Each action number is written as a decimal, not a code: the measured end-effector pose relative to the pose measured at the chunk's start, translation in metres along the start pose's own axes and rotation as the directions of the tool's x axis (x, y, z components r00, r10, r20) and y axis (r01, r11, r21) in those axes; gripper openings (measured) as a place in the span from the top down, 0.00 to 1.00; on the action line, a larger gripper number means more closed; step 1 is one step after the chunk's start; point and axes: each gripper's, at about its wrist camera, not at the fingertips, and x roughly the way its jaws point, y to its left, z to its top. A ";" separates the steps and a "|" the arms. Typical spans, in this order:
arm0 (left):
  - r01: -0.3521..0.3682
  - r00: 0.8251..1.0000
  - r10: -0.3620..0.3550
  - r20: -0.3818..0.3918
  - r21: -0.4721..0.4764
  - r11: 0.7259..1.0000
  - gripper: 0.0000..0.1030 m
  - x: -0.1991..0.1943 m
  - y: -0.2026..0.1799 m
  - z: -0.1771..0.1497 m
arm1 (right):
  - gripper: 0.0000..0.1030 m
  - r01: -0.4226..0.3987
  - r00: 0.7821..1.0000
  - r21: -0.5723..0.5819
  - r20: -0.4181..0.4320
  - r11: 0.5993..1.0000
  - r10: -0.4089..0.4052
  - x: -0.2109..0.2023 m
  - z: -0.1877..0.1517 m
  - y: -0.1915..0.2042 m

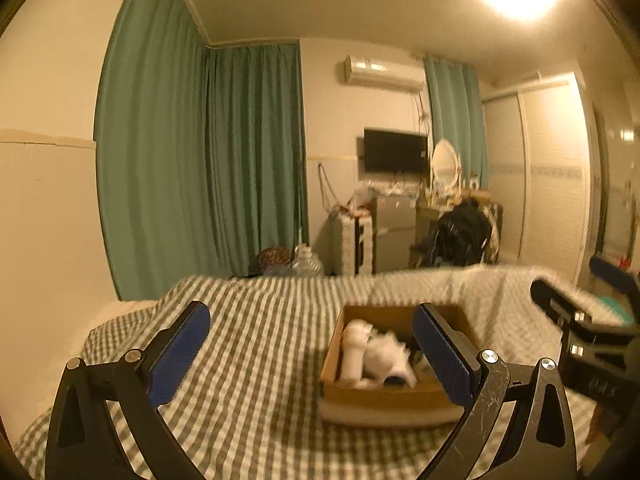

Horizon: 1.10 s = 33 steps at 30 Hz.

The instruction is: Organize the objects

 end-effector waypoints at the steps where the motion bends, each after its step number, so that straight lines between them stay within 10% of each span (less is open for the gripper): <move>1: -0.008 1.000 0.009 -0.013 0.016 1.000 0.00 0.004 -0.002 -0.011 | 0.01 0.009 1.000 0.007 -0.006 1.000 -0.009 0.005 -0.012 0.001; 9: -0.020 0.997 0.029 -0.070 0.119 0.993 0.00 0.024 -0.019 -0.064 | 0.01 0.090 0.993 -0.004 -0.080 0.996 -0.090 0.027 -0.064 0.003; 33: -0.004 0.995 0.004 -0.103 -0.008 1.000 0.00 0.027 0.000 -0.065 | 0.01 0.079 0.992 -0.034 -0.094 0.996 -0.082 0.023 -0.074 0.011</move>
